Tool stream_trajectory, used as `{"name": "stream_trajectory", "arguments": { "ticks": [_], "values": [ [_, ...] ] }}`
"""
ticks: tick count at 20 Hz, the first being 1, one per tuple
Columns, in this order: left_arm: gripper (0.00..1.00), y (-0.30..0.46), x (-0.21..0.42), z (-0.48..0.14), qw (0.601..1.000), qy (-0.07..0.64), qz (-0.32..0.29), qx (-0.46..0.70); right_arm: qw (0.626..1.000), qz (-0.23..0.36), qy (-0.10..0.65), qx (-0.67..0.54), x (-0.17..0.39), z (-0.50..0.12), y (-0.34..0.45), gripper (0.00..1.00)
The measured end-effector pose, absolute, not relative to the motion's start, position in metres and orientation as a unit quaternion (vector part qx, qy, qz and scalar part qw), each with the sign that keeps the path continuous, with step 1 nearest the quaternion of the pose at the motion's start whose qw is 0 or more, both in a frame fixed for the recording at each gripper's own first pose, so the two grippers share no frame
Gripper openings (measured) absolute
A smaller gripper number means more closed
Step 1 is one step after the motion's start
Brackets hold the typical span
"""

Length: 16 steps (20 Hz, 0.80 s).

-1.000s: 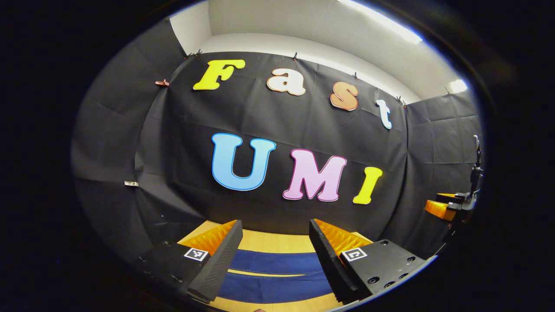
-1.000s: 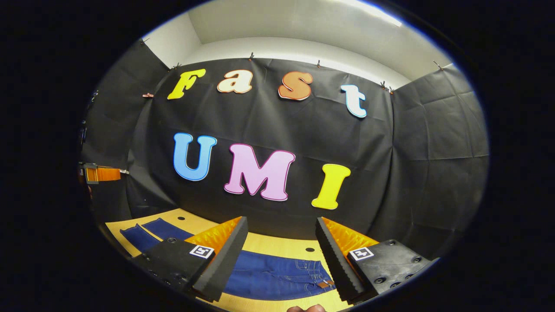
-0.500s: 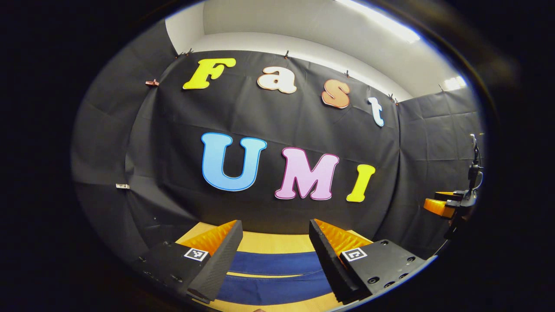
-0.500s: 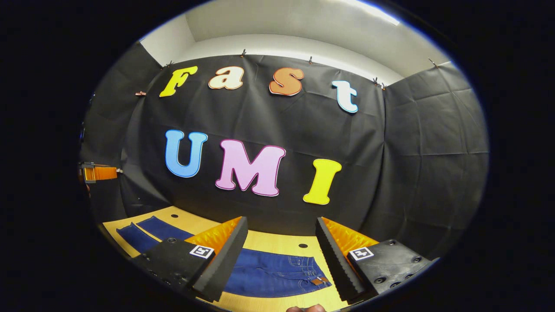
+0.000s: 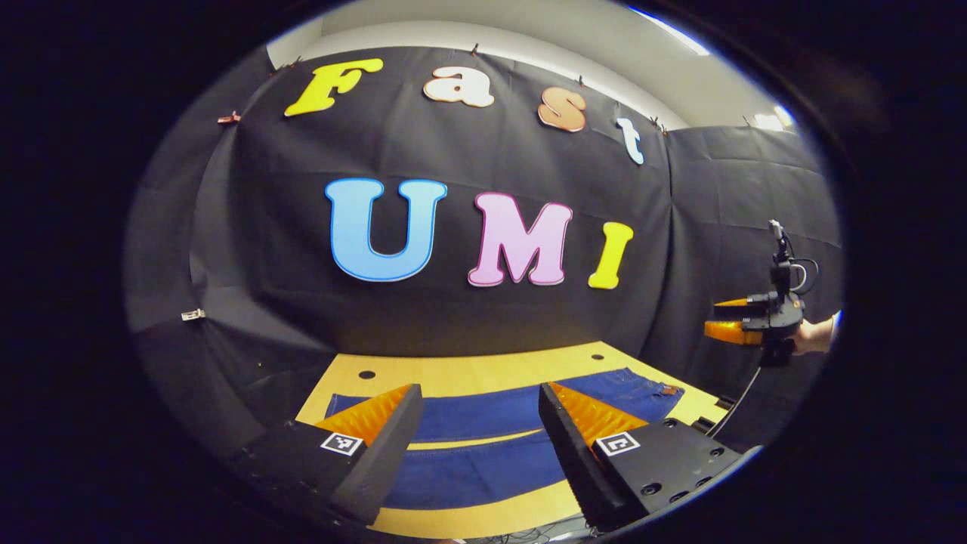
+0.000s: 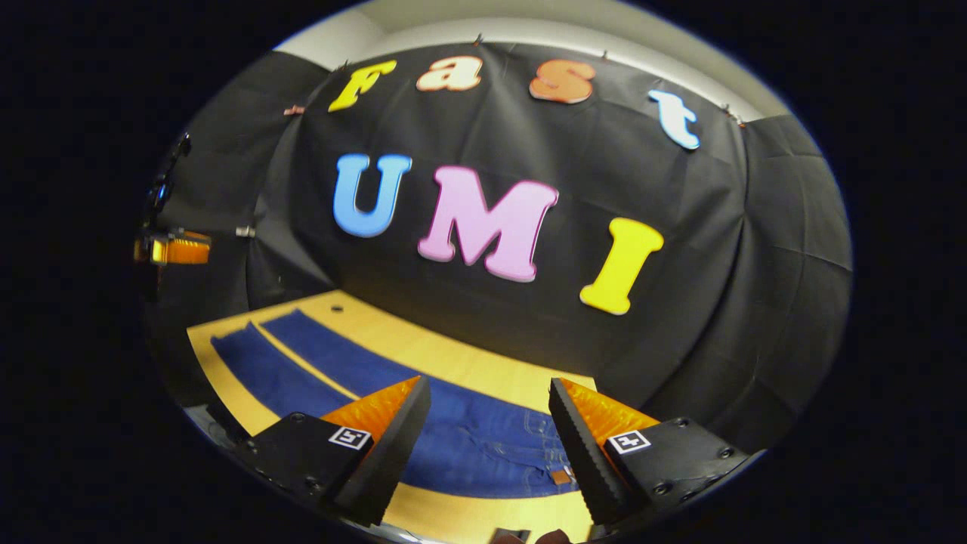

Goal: Grasp the waist and the cuffs of the jeans and fold them to make the two legs overlap; first hold the waist and fold one-third of the jeans toward the cuffs, then hold the cuffs and fold the remaining one-third in the same direction to finish folding.

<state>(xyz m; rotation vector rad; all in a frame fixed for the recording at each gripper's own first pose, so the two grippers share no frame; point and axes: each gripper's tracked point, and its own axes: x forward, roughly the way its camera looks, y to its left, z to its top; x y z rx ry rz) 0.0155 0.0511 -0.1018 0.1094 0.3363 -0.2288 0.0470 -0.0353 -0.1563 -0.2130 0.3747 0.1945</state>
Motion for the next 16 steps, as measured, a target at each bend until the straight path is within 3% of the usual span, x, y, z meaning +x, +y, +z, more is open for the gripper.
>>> {"name": "stream_trajectory", "arguments": {
  "ticks": [3,11,16],
  "values": [
    [0.96,0.082,0.017,-0.137,0.967,0.211,-0.125,0.065,0.958,0.141,0.213,-0.131,0.056,-0.19,-0.041,0.97],
    [0.96,0.104,0.034,-0.265,0.892,0.377,-0.198,0.148,0.862,0.279,0.378,-0.188,0.056,-0.358,-0.046,0.98],
    [0.96,0.122,0.011,-0.334,0.762,0.519,-0.298,0.248,0.743,0.388,0.493,-0.232,0.025,-0.449,-0.049,0.98]
  ]
}}
